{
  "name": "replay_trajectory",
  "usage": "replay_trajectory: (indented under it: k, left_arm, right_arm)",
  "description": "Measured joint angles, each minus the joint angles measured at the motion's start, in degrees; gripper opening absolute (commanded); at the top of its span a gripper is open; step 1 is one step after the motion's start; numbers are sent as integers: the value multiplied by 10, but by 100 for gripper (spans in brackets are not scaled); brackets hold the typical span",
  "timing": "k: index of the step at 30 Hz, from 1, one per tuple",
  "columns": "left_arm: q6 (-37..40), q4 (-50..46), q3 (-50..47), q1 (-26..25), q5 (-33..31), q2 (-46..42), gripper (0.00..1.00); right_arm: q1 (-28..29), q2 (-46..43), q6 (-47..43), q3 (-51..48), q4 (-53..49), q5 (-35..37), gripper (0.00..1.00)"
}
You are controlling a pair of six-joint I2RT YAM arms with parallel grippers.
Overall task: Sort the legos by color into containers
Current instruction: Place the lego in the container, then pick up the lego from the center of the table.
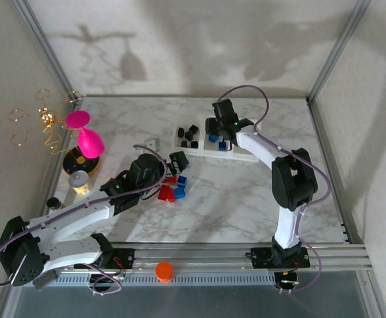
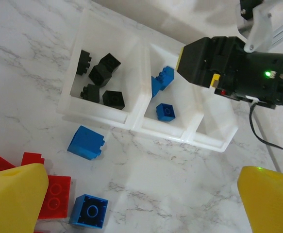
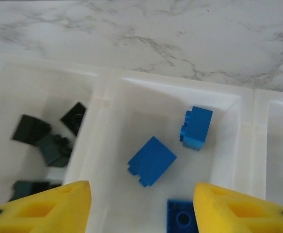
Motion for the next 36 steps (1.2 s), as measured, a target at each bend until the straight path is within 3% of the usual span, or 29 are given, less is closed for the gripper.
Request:
replay_trajectory:
  k: [7, 18, 29, 36]
  left_arm:
    - [-3, -14, -9, 0, -1, -42, 100]
    - [-42, -54, -66, 0, -19, -106, 100]
    - [-73, -91, -95, 0, -40, -141, 100]
    - [-80, -97, -102, 0, -49, -157, 99]
  right_arm:
    - [52, -84, 2, -76, 0, -5, 64]
    - [174, -122, 40, -199, 5, -25, 68]
    - [232, -80, 117, -223, 53, -46, 78]
    - [237, -14, 147, -193, 65, -43, 77]
